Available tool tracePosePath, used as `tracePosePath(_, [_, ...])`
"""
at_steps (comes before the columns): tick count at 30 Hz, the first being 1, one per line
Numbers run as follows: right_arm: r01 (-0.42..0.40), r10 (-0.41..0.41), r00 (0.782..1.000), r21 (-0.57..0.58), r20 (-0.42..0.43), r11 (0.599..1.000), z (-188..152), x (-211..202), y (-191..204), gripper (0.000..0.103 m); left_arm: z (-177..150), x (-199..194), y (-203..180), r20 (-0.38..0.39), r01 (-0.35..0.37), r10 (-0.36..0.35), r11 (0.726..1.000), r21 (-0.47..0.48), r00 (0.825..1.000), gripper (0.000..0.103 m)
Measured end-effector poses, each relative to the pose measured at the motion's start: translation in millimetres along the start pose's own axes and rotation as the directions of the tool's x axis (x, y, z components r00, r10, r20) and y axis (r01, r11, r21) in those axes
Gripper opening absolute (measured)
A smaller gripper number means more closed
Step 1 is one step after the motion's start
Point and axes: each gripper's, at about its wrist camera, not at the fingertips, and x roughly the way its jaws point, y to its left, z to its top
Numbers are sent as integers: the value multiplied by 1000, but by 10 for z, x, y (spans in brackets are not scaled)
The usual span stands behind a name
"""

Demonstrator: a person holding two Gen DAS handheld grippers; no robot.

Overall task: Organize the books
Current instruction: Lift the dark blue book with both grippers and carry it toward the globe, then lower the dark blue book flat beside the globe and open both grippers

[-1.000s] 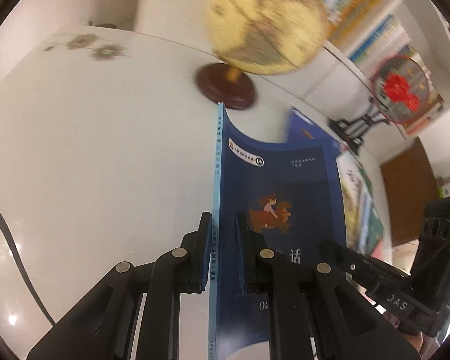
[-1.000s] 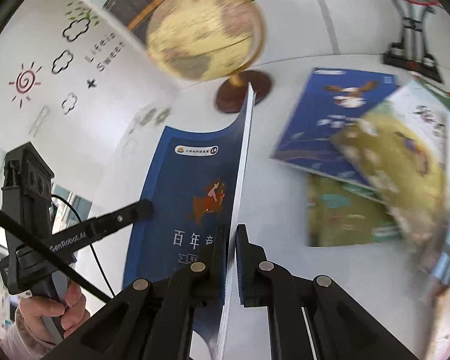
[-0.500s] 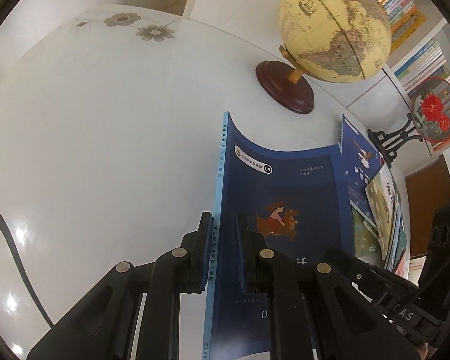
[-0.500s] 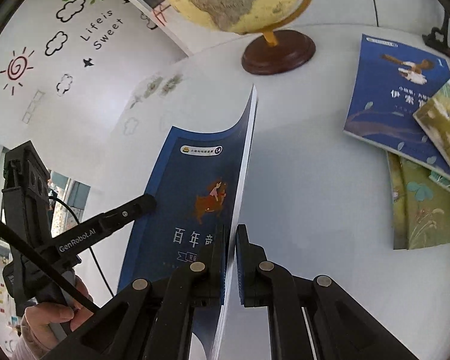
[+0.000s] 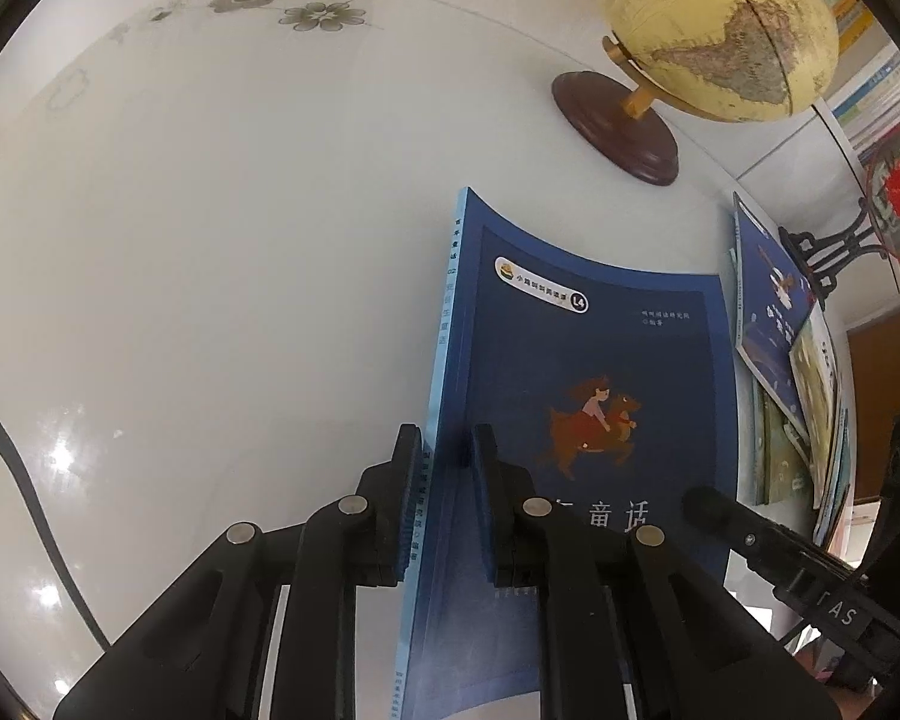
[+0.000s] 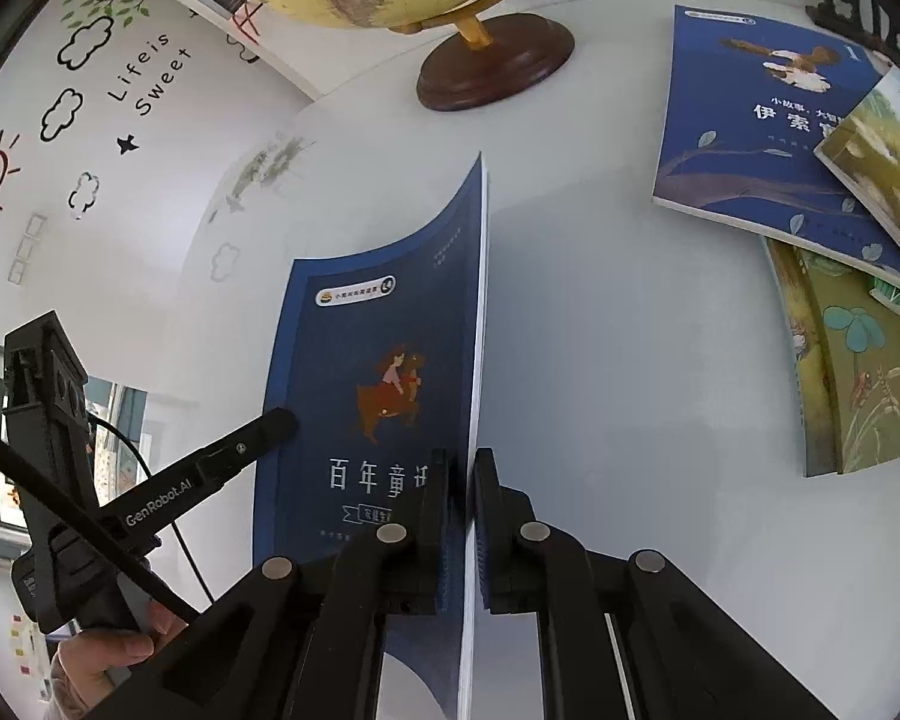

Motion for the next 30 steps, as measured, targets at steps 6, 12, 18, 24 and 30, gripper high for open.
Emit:
tracePosePath(6, [-5, 9, 998, 66, -67, 998, -1, 85, -104, 18, 27, 83, 26, -46, -75, 76, 997, 9, 996, 29])
tracePosePath(12, [61, -60, 997, 16, -56, 998, -15, -67, -59, 52, 38, -63, -179, -17, -108, 110, 991, 83, 994, 30])
tracePosePath(18, [157, -151, 986, -106, 67, 982, 23, -521, -8, 52, 17, -371, -603, 90, -112, 98, 979, 168, 991, 35])
tracePosePath(24, [262, -222, 954, -196, 204, 945, 0, -1128, -125, 53, 12, -659, -1113, 178, -85, 38, 960, 266, 983, 35])
tracePosePath(30, [395, -300, 871, -191, 390, 899, -150, -1855, -270, 53, -52, -962, -1648, 259, -62, -30, 938, 340, 965, 40])
